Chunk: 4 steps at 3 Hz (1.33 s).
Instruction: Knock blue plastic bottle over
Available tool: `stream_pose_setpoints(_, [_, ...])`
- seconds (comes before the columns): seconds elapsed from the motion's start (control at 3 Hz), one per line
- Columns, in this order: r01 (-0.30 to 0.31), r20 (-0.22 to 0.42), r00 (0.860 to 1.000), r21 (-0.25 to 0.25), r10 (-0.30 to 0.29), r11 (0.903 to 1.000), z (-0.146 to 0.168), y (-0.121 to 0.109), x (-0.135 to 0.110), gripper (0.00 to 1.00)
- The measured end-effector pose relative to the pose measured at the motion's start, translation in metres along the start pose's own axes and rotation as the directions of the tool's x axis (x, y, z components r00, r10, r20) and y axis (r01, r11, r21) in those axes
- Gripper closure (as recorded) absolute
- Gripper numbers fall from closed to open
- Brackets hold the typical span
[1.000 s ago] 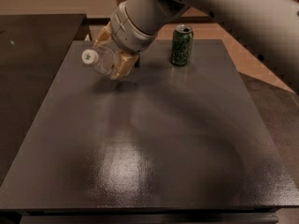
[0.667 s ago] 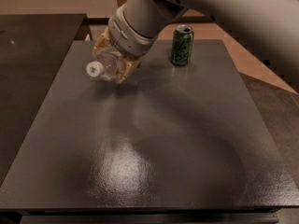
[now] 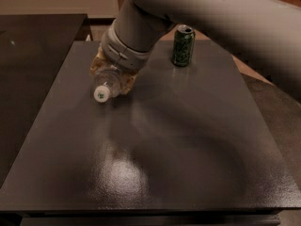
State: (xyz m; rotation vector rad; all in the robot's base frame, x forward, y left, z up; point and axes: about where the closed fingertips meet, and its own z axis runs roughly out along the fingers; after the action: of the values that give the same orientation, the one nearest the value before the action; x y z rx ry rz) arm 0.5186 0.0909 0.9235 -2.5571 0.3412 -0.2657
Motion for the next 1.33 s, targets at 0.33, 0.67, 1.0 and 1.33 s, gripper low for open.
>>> stream_pose_setpoints(0.33, [0.095, -0.01, 0.995, -0.038, -0.096, 0.9947, 0.009, 0.009, -0.015, 0.59])
stream_pose_setpoints(0.67, [0.156, -0.015, 0.987, -0.073, -0.157, 0.9851, 0.019, 0.017, -0.027, 0.36])
stream_pose_setpoints(1.0, [0.158, -0.017, 0.987, -0.074, -0.16, 0.9846, 0.018, 0.017, -0.028, 0.12])
stream_pose_setpoints(1.33, [0.161, -0.02, 0.986, -0.075, -0.163, 0.9841, 0.016, 0.015, -0.03, 0.0])
